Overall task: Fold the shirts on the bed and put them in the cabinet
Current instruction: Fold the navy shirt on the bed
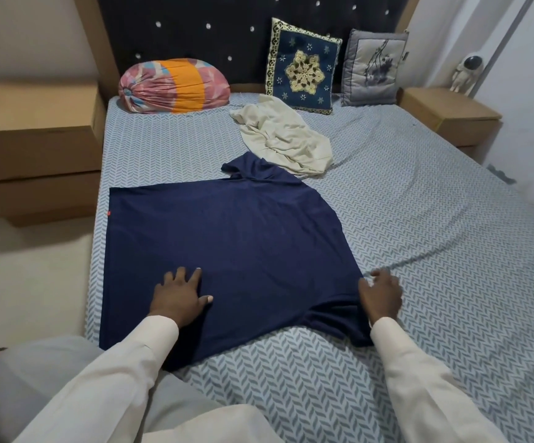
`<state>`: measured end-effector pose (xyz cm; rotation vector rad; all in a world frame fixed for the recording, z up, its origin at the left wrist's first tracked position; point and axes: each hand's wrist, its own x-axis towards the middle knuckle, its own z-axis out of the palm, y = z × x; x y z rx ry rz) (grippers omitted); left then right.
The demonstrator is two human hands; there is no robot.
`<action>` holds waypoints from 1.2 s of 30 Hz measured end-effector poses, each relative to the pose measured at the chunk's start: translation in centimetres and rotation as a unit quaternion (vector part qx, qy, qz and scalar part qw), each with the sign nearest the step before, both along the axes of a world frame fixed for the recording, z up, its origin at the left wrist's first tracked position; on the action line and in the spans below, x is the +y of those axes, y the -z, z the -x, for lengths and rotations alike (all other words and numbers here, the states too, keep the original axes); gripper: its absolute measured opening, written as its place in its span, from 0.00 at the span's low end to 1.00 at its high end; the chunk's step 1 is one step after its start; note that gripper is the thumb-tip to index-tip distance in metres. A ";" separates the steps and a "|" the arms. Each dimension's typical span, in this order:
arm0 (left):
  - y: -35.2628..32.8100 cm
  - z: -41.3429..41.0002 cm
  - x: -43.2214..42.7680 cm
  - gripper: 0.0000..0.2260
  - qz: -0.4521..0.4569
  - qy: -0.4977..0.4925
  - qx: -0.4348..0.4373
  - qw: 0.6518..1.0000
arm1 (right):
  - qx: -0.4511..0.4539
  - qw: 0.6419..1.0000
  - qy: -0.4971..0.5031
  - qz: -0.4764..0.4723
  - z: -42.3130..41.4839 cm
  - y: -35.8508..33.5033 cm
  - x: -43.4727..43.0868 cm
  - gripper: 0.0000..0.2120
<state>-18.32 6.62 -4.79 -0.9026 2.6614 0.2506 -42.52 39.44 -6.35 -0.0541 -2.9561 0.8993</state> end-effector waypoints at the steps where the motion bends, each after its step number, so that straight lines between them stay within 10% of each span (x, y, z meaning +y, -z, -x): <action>1: 0.1 0.5 -0.1 0.35 -0.005 -0.002 0.007 1.000 | 0.027 0.998 -0.061 0.003 0.1 0.1 -1.5 0.14; 6: 1.0 3.0 -1.0 0.36 -0.025 -0.001 -0.022 0.999 | -0.029 0.947 -0.283 -0.152 1.9 1.2 -8.2 0.18; 11: 0.8 5.4 -2.7 0.35 0.044 -0.029 0.003 0.999 | -0.035 0.986 -0.048 -0.158 6.0 0.8 -9.5 0.20; 17: 0.5 9.4 -5.4 0.37 0.014 -0.030 -0.003 0.999 | 0.001 0.946 -0.262 -0.191 9.0 1.6 -15.8 0.16; 23: 0.5 11.4 -9.1 0.46 -0.044 -0.034 -0.026 0.998 | -0.007 0.978 -0.063 -0.197 14.3 1.3 -17.4 0.19; 29: -0.4 14.1 -12.8 0.56 -0.077 -0.066 -0.084 0.991 | -0.018 0.899 -0.387 -0.203 16.1 1.6 -24.2 0.20; 36: -0.1 15.5 -13.4 0.60 -0.057 -0.056 -0.109 0.991 | 0.027 0.931 -0.251 -0.262 21.9 0.8 -28.4 0.19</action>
